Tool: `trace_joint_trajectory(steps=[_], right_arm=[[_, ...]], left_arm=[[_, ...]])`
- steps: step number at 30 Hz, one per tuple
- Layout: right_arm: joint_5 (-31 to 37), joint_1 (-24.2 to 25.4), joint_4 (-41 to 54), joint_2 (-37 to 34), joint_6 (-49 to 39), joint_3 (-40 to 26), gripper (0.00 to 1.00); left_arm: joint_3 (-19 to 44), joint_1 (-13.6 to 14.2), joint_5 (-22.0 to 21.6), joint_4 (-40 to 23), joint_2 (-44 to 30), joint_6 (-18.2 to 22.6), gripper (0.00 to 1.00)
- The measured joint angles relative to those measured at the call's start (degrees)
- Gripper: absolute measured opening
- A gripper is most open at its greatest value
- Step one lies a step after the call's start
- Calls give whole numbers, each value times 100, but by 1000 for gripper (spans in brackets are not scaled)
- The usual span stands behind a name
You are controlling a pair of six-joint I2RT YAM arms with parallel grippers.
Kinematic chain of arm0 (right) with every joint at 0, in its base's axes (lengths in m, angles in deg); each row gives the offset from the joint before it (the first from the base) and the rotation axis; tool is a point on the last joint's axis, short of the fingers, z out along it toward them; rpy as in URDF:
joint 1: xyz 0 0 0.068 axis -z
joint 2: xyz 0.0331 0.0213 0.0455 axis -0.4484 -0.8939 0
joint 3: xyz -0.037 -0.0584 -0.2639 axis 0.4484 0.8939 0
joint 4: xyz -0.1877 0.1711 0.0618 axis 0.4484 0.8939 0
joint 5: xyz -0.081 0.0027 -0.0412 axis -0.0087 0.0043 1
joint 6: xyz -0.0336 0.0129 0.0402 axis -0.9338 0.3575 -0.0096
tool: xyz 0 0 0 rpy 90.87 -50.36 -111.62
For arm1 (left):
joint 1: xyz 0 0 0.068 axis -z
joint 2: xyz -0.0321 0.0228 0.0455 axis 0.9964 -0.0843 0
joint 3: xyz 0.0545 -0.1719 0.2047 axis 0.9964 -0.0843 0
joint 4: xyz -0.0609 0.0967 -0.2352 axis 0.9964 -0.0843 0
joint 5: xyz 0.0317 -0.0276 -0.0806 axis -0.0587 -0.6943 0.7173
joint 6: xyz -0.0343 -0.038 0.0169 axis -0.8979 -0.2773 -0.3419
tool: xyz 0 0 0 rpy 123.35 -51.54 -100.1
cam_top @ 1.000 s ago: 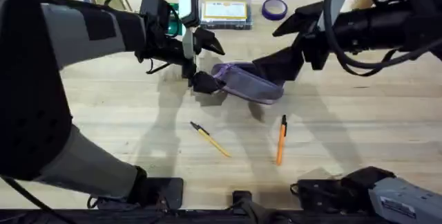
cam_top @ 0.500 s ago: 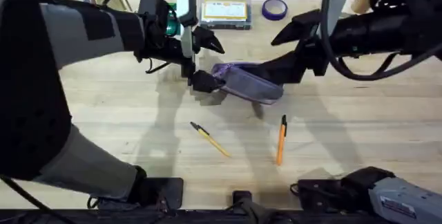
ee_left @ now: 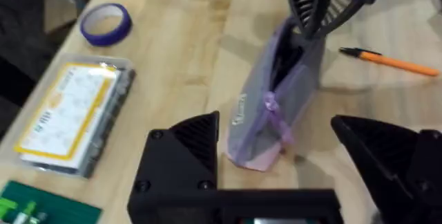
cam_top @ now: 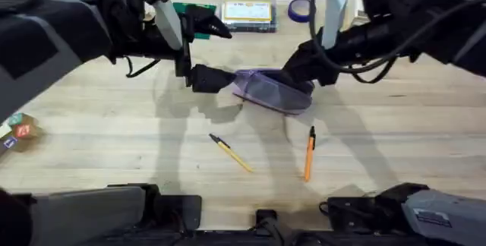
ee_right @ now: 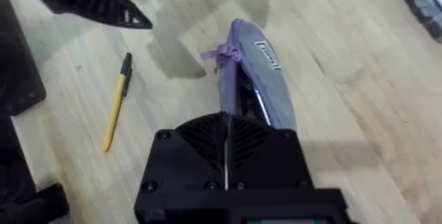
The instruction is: Unzip the bag, pick up the pens from the table one at a time and place them inside, then zip the bag closed.
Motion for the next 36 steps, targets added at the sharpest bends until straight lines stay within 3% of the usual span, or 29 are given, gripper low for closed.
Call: trace_joint_trajectory(steps=[6, 11, 18, 30, 36], right_arm=[[73, -240, -10, -254, 0, 0, 30], [515, -415, -108, -495, -17, 0, 30], [924, -459, -574, -869, -128, 0, 29], [1016, -552, -790, -1866, -168, -17, 30], [1112, -705, -803, -1968, -173, -22, 57]], left_arm=[[4, -69, -2, -659, 181, -1, 994], [4, -101, -4, -920, 203, -1, 993], [4, -132, -22, -952, 203, -1, 993], [4, -132, -134, -950, 203, -1, 993], [4, -132, -142, -950, 203, -1, 993]])
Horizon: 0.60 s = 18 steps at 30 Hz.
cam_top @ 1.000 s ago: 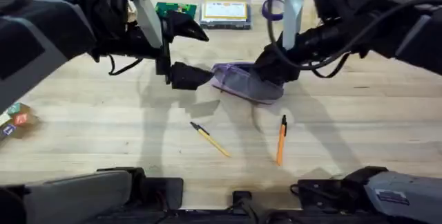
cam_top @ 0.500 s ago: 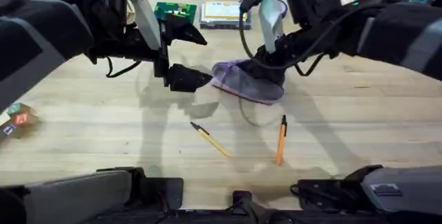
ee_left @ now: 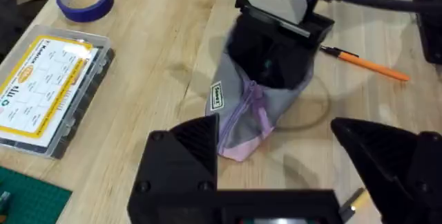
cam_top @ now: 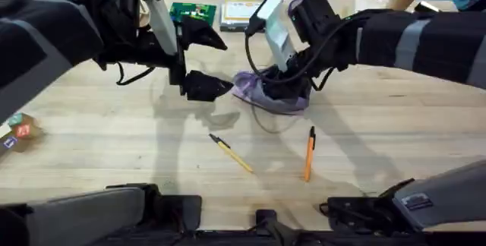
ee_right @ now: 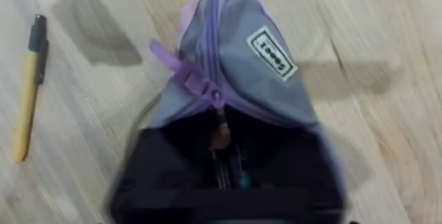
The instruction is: Unzip the bag, pick up the pens from the table one at a time and place them inside, then zip the bag closed.
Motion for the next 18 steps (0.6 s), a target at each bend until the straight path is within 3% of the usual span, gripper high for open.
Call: trace_joint_trajectory(steps=[6, 7, 18], right_arm=[[23, -55, 25, 13, 7, -20, 882], [27, -68, 34, 13, -6, -20, 962], [29, -77, 26, 15, -13, -22, 997]], left_arm=[[0, 0, -15, 1, 0, 0, 993], [0, 0, -15, 0, 0, 0, 993], [0, 0, -15, 0, 0, 0, 993]])
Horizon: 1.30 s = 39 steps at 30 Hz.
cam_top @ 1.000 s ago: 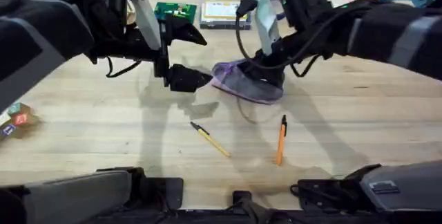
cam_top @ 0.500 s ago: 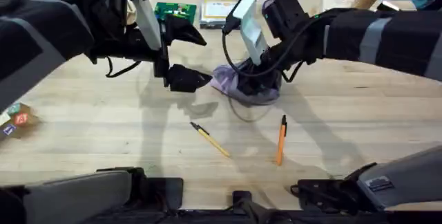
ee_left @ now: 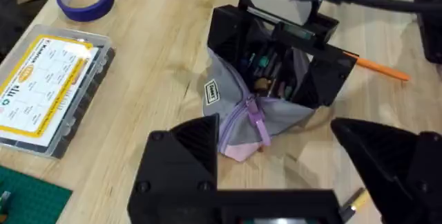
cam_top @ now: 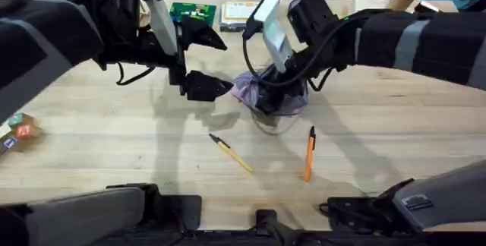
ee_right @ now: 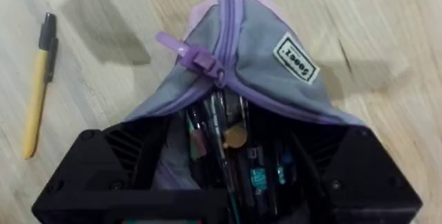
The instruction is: Unzip the bag, pick up the pens from the table one at a time and place them inside, then zip the bag closed.
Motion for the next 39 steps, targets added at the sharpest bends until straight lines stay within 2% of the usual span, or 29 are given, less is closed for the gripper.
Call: trace_joint_trajectory(steps=[7, 11, 17, 22, 35, 39], right_arm=[[50, -4, 205, 479, 1, 0, 997], [95, -35, 583, 1313, -4, 0, 997], [564, -55, 1590, 2527, 123, 0, 997], [815, -55, 2130, 3288, 546, 0, 997], [919, -55, 2868, 5098, 1978, 0, 998], [1288, -57, 3130, 5467, 2713, 0, 998]], left_arm=[[0, 0, 0, 0, 0, 0, 993], [0, 0, 0, 0, 0, 0, 993], [0, 0, -1, 0, 0, 0, 993], [0, 0, 0, 0, 0, 0, 993], [0, 0, -2, 0, 0, 0, 993], [0, 0, -1, 0, 0, 0, 993]])
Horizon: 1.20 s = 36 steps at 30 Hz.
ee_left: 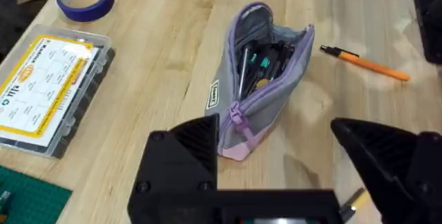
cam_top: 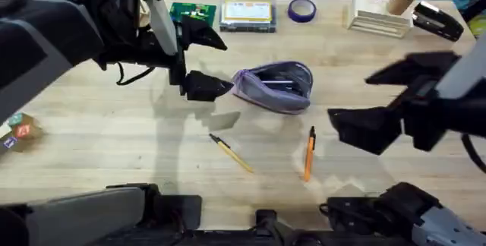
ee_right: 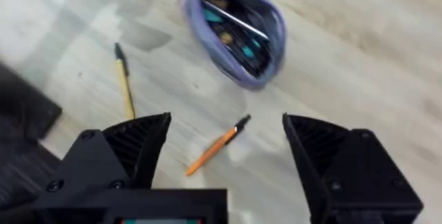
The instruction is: Unzip the bag, pick up the pens from the table one at a time and place them inside, then zip the bag closed.
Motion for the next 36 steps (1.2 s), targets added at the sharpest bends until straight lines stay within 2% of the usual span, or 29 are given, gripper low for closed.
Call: trace_joint_trajectory(steps=[5, 11, 20, 25, 31, 36], right_arm=[[609, 0, 365, 212, 1285, 0, 998], [816, 0, 382, 210, 2241, 0, 998], [871, 0, 581, 207, 2928, 0, 998], [589, 0, 641, 205, 3279, 30, 998], [492, -4, 642, 203, 3495, 473, 998], [727, -4, 575, 203, 3985, 892, 998]], left_arm=[[0, 0, 1, 0, 0, 0, 993], [0, 0, 1, 0, 0, 0, 993], [0, 0, 1, 0, 0, 0, 993], [0, 0, 0, 0, 0, 0, 993], [0, 0, 1, 0, 0, 0, 993], [0, 0, -1, 0, 0, 0, 993]])
